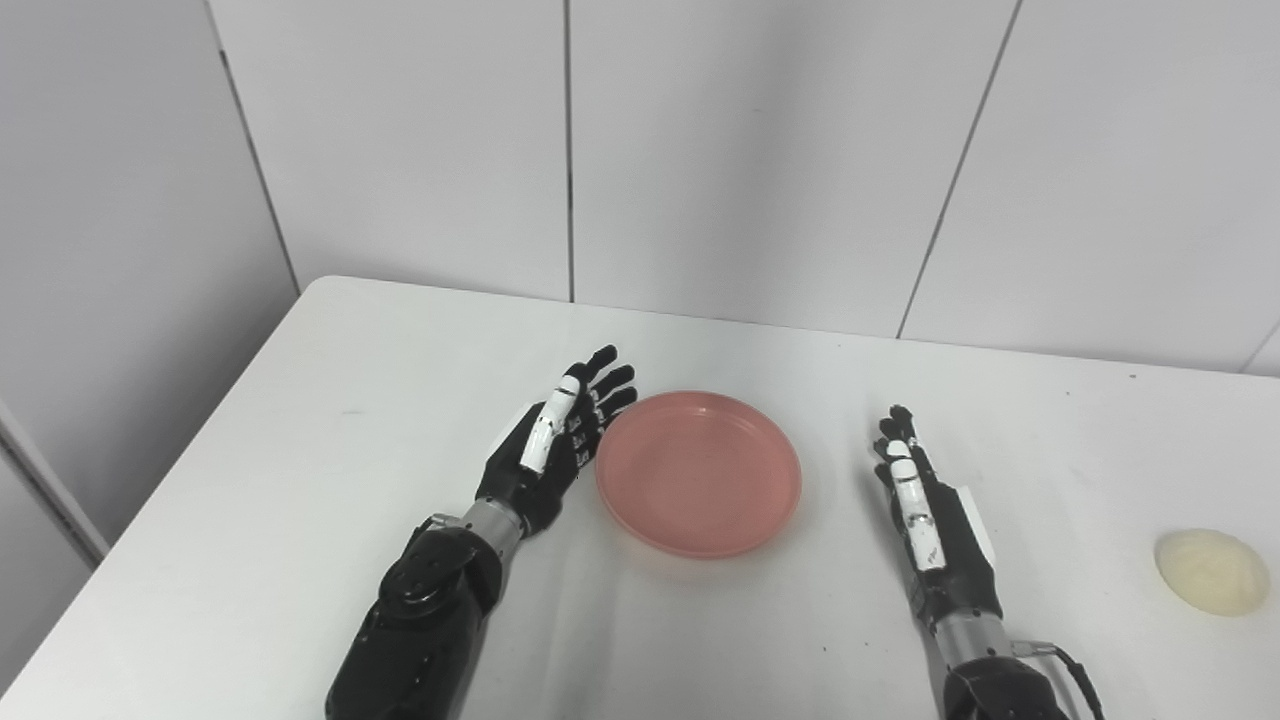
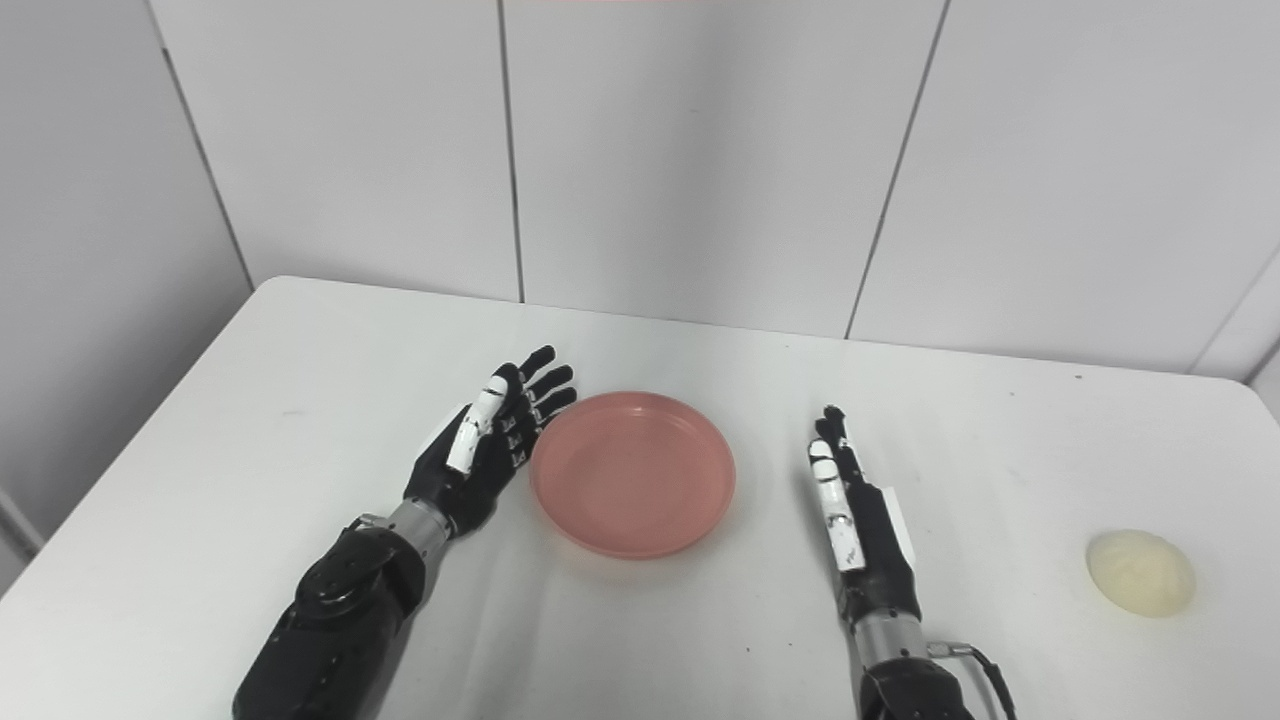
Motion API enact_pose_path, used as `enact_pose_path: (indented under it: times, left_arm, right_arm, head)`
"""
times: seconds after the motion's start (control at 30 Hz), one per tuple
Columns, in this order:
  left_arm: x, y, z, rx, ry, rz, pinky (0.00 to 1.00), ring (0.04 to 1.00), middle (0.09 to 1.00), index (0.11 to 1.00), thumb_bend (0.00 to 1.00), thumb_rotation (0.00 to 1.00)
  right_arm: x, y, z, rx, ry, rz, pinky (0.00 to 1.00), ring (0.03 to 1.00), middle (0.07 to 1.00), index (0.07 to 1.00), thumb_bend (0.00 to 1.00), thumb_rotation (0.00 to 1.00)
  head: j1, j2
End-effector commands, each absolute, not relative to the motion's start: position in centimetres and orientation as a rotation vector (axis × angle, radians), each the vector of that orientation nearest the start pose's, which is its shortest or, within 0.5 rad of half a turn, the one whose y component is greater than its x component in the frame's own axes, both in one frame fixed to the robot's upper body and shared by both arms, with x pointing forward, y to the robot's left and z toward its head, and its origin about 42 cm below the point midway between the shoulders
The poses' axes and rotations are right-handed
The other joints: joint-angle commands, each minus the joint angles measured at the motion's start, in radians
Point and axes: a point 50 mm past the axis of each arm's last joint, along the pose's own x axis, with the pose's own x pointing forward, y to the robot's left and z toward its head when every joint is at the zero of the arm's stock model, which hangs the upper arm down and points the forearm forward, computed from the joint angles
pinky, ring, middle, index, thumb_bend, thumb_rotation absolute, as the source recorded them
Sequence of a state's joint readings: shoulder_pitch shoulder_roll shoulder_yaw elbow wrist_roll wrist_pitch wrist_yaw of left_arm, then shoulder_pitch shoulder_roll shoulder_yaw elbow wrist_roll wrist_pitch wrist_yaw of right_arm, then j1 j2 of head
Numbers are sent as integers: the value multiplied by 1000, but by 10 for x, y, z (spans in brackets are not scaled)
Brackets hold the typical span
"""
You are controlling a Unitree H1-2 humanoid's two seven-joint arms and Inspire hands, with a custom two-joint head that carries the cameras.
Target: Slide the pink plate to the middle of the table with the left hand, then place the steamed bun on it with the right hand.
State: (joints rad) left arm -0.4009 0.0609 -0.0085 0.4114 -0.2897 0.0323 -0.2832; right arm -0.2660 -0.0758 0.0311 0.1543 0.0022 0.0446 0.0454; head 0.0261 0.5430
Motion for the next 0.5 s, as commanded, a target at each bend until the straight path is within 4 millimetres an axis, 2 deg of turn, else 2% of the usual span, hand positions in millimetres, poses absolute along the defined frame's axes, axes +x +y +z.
enact_pose_path:
  times: [0.0, 0.47]
  left_arm:
    - [372, 186, 60, -241, 301, -372, 936, 936, 940, 942, 452, 1000]
    - [369, 191, 57, -237, 304, -389, 926, 932, 936, 943, 462, 1000]
  right_arm:
    - [362, -194, 120, -83, 22, 154, 967, 963, 964, 982, 217, 1000]
    - [363, -191, 120, -99, 20, 143, 965, 962, 964, 977, 230, 1000]
  head:
    - [-3, 1]
    - [-67, 4]
